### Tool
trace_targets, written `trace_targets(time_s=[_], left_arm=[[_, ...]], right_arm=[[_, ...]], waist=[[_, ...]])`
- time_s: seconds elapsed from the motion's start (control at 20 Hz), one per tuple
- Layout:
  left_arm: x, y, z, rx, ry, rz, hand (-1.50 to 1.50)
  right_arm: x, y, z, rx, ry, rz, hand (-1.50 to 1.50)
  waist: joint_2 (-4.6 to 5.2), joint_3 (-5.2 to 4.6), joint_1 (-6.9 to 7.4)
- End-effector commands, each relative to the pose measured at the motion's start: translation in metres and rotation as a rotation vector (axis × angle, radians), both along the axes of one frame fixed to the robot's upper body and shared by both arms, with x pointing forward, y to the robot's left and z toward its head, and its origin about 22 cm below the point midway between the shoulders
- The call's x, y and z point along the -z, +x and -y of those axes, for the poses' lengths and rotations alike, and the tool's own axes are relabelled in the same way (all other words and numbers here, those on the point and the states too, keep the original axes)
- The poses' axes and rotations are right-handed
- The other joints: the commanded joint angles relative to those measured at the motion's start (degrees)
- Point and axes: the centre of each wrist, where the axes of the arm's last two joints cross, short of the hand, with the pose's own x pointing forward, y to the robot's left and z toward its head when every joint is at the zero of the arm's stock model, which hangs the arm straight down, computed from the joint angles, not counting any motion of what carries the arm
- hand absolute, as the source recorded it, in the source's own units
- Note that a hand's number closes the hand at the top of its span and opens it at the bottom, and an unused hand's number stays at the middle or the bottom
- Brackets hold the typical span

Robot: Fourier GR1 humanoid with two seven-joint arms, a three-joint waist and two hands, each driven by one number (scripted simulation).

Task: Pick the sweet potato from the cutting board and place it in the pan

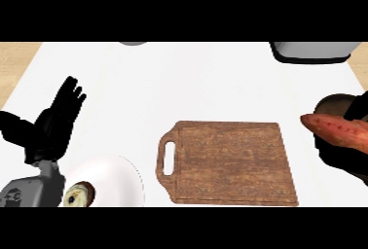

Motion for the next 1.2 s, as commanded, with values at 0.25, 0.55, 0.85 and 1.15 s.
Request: trace_targets(time_s=[0.25, 0.55, 0.85, 1.15], left_arm=[[-0.011, -0.001, 0.004, 0.005, 0.0, 0.005, 0.0], [0.005, 0.004, -0.002, 0.016, -0.005, 0.005, 0.0], [0.007, 0.01, 0.015, 0.039, 0.012, 0.011, 0.0], [-0.011, -0.006, -0.009, 0.029, -0.003, 0.017, 0.0]], right_arm=[[0.023, 0.011, 0.121, 0.094, 0.078, 0.08, 1.5], [0.045, 0.04, 0.187, 0.063, 0.104, 0.073, 1.5], [0.109, 0.059, 0.21, -0.024, 0.14, 0.006, 1.5], [0.17, 0.07, 0.213, 0.015, 0.105, -0.061, 1.5]], waist=[[0.01, 0.05, 0.09], [0.17, 0.02, 0.51], [0.3, 0.05, 0.76], [0.32, 0.09, 1.58]])
